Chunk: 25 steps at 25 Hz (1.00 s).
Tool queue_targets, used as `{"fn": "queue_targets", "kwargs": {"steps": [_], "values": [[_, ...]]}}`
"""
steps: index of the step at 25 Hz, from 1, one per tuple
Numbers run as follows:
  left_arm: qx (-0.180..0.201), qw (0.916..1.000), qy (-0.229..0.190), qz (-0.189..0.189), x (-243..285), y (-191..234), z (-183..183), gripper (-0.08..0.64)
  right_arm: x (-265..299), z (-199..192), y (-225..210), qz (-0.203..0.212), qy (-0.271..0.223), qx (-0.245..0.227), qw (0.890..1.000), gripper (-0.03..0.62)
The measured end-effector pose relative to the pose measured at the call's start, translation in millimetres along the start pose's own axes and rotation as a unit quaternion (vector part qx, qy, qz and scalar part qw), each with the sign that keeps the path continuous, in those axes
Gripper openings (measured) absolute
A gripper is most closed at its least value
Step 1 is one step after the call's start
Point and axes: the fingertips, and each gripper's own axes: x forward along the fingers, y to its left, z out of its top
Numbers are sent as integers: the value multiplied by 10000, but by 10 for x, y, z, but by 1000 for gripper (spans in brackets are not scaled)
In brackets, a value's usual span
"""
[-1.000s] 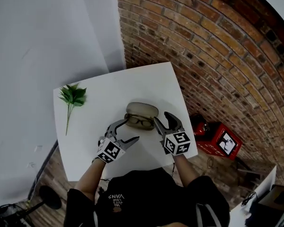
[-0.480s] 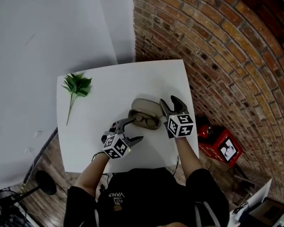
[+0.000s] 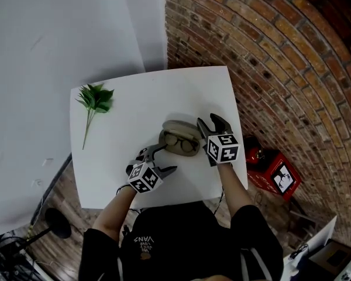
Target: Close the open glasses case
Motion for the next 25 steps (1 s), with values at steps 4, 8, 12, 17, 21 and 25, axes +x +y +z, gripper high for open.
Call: {"fn": "queue_targets", "kwargs": {"steps": [4, 8, 12, 17, 21, 25], "values": [[13, 10000, 66, -62, -3, -48, -74, 382, -127, -44, 112, -28, -40, 23, 10000, 218], [15, 9999, 49, -90, -24, -78, -97, 382, -246, -123, 231, -70, -49, 38, 10000, 218], [2, 10000, -35, -90, -81, -105, -91, 382, -344, -222, 342, -136, -38, 52, 9999, 218], [-10, 9999, -156, -73, -234, -162, -89, 382, -446, -375, 474, -216, 17, 102, 9997, 216], [28, 9996, -267, -23, -346, -143, -53, 382, -492, -475, 550, -298, 62, 133, 9994, 213], [96, 9993, -352, 38, -384, -71, 12, 382, -516, -546, 591, -361, 78, 159, 9992, 206]]}}
